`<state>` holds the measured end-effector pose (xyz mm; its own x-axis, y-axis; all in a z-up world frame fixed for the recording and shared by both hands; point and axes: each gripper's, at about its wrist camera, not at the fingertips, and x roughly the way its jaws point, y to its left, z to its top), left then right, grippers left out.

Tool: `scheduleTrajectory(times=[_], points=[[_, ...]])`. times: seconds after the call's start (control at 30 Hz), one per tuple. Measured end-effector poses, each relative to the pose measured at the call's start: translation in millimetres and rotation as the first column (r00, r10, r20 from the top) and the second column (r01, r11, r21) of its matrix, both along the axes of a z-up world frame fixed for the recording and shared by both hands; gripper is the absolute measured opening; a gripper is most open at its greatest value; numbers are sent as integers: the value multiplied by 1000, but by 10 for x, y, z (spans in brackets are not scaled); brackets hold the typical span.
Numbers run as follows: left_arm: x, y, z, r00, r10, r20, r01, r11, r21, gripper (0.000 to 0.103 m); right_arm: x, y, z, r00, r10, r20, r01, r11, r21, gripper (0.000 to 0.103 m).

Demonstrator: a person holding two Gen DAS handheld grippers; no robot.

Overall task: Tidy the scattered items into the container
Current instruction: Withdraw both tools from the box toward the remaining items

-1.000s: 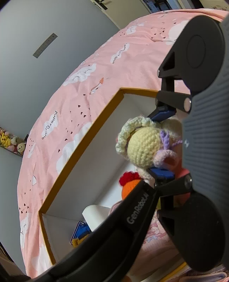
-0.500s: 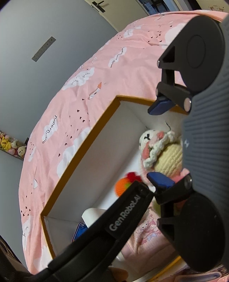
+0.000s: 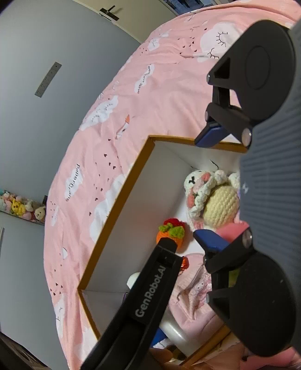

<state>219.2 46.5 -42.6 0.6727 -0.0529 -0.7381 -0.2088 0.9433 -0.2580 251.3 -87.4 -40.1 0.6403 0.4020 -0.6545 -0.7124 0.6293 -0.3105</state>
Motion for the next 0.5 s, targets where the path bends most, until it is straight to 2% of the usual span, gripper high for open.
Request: scheduleTrajectory(times=[0.2, 0.33, 0.5], points=[[-144, -16, 118, 998, -7, 63, 4, 999, 45, 70, -73, -76, 65, 1000, -6, 17, 5, 999, 51, 84], [-270, -58, 229, 993, -19, 118, 9, 997, 79, 70, -146, -151, 104, 998, -48, 42, 44, 994, 95, 84], [-467, -143, 368, 982, -44, 185, 19, 991, 133, 70, -221, -336, 203, 993, -117, 23, 109, 968, 225, 85]])
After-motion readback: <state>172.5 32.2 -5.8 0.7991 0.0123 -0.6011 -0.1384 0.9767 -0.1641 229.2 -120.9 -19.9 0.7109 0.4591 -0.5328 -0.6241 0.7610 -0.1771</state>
